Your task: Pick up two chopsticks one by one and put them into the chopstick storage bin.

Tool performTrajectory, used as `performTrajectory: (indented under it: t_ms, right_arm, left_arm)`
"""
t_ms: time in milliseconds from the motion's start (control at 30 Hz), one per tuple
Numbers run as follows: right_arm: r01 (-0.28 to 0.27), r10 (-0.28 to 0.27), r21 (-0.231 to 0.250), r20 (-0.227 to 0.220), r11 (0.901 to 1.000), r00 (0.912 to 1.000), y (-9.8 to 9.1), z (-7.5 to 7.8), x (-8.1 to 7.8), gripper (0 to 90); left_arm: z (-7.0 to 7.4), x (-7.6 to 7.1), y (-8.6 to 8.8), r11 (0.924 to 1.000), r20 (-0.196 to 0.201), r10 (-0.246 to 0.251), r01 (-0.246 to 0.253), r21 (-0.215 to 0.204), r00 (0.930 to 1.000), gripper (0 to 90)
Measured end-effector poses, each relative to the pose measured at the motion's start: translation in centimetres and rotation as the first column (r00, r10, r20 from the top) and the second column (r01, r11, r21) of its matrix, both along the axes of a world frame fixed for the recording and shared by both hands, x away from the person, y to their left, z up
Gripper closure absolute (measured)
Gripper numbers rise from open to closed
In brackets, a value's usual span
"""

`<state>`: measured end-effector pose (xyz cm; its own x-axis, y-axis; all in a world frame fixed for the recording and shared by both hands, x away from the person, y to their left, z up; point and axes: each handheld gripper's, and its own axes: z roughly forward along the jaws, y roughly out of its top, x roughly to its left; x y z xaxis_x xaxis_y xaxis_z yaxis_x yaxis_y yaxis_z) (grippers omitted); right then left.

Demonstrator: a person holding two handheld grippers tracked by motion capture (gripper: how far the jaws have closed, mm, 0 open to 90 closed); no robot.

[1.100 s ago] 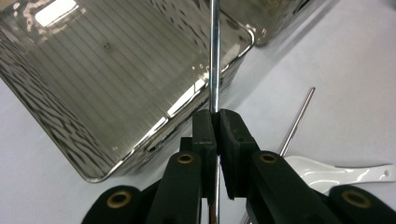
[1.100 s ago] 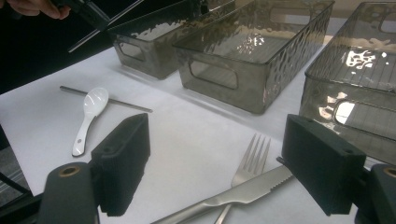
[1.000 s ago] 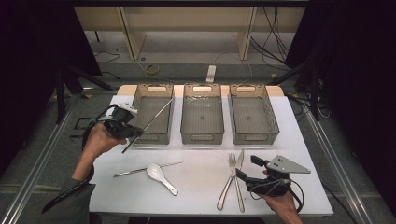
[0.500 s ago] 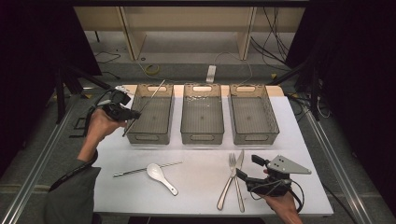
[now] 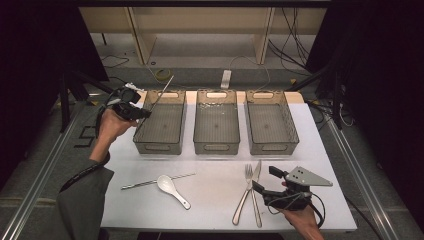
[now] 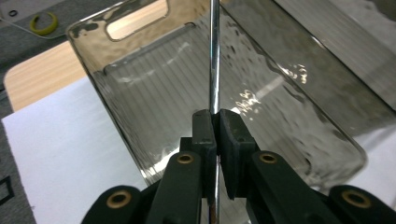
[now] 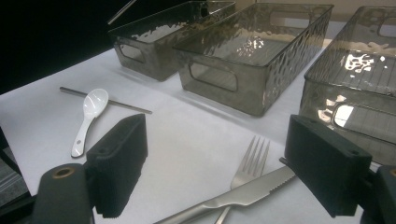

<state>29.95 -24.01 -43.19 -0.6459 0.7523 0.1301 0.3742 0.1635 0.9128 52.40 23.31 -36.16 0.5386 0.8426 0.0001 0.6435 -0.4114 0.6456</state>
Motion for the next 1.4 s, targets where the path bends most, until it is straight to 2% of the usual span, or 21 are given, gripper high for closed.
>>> performTrajectory:
  t_ms: [133, 200, 267, 467, 1067, 1100, 1133, 1200, 1233, 1267, 1333, 1400]
  right_arm:
    - [-0.001, 0.001, 0.002, 0.001, 1.0000, 1.0000, 0.0, 0.0, 0.0, 22.2]
    - [-0.001, 0.001, 0.001, -0.001, 1.0000, 1.0000, 0.0, 0.0, 0.0, 22.3]
    - [-0.001, 0.001, -0.001, -0.003, 1.0000, 1.0000, 0.0, 0.0, 0.0, 22.3]
    - [-0.002, 0.002, 0.001, -0.003, 1.0000, 1.0000, 0.0, 0.0, 0.0, 22.4]
    - [-0.007, 0.007, -0.003, -0.006, 1.0000, 1.0000, 0.1, 0.0, 0.0, 22.6]
    - [-0.007, 0.007, -0.002, -0.004, 1.0000, 1.0000, 0.1, 0.0, 0.0, 22.6]
    - [-0.007, 0.007, -0.002, -0.004, 1.0000, 1.0000, 0.1, 0.0, 0.0, 22.6]
    - [-0.006, 0.006, 0.000, -0.005, 1.0000, 1.0000, 0.0, 0.0, 0.0, 22.6]
    - [-0.006, 0.006, -0.001, -0.007, 1.0000, 1.0000, 0.1, 0.0, 0.0, 22.6]
    - [-0.008, 0.008, -0.002, -0.004, 1.0000, 1.0000, 0.0, 0.0, 0.0, 22.6]
    - [-0.009, 0.009, -0.001, -0.003, 1.0000, 1.0000, 0.1, 0.0, 0.0, 22.6]
    - [-0.008, 0.008, -0.003, -0.006, 1.0000, 0.9999, 0.1, 0.0, 0.0, 22.6]
  left_arm:
    - [-0.5, 0.2, -0.1, 0.9999, 0.013, 0.012, -0.012, 0.001, 0.9998, 84.6]
    - [-0.8, 0.3, -0.1, 0.9999, 0.009, 0.015, -0.015, -0.003, 0.9998, 84.5]
    - [-1.2, 0.4, -0.2, 0.9998, 0.009, 0.018, -0.018, 0.010, 0.9998, 84.5]
    - [-2.4, 0.6, 0.1, 0.9993, 0.004, 0.037, -0.037, -0.002, 0.9993, 84.5]
    - [-4.7, 0.8, 0.1, 0.9986, -0.058, 0.048, -0.050, -0.021, 0.9972, 83.2]
    - [-4.7, 0.8, 0.2, 0.9984, -0.058, 0.050, -0.051, -0.024, 0.9971, 78.6]
    - [-4.7, 0.8, 0.2, 0.9979, -0.060, 0.054, -0.056, -0.032, 0.9967, 78.6]
    - [-4.5, 0.8, 0.2, 0.9971, -0.057, 0.069, -0.071, -0.030, 0.9960, 66.5]
    - [-4.3, 0.7, 0.2, 0.9970, -0.052, 0.076, -0.077, -0.008, 0.9957, 60.0]
    - [-4.1, 0.6, 0.2, 0.9962, -0.049, 0.087, -0.087, -0.006, 0.9950, 55.5]
    - [-3.6, 0.3, 0.4, 0.9967, -0.071, 0.069, -0.072, -0.037, 0.9951, 48.8]
    - [-3.2, -0.3, 0.3, 0.9978, -0.075, 0.055, -0.058, -0.033, 0.9957, 43.2]
